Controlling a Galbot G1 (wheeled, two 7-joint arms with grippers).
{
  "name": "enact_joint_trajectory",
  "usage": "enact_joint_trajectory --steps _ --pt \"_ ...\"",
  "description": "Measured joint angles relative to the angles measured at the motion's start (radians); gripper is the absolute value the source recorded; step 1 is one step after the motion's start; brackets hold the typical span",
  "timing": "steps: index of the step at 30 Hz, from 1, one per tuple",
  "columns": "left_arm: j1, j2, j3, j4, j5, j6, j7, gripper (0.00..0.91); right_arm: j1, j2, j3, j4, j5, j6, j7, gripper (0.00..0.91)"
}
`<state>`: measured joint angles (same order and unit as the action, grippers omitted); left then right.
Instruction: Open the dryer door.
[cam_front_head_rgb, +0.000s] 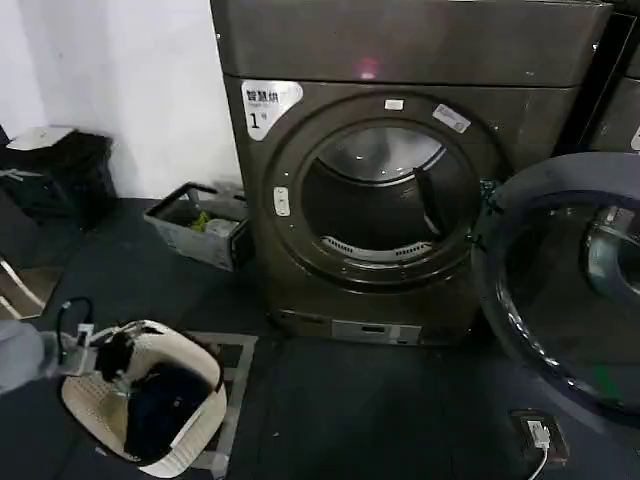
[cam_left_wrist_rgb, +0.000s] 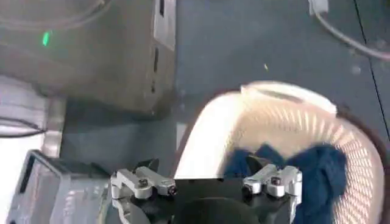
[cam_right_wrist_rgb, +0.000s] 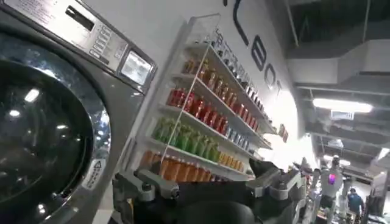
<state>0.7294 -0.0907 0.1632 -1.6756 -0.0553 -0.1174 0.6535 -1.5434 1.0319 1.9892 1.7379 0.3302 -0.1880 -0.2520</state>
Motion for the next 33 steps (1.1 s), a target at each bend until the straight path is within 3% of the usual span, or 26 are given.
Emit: enact_joint_trajectory --steps 14,33 --pt "0.017 0.031 -0.019 0.103 0.064 -0.033 0.002 0.907 0.003 0.0 0.02 0.004 -0.03 0.003 0.003 0.907" --pt "0.02 0.025 -0.028 0.13 0.068 -0.038 0.006 0.907 -0.004 0.004 0.034 0.016 -0.02 0.0 0.003 0.907"
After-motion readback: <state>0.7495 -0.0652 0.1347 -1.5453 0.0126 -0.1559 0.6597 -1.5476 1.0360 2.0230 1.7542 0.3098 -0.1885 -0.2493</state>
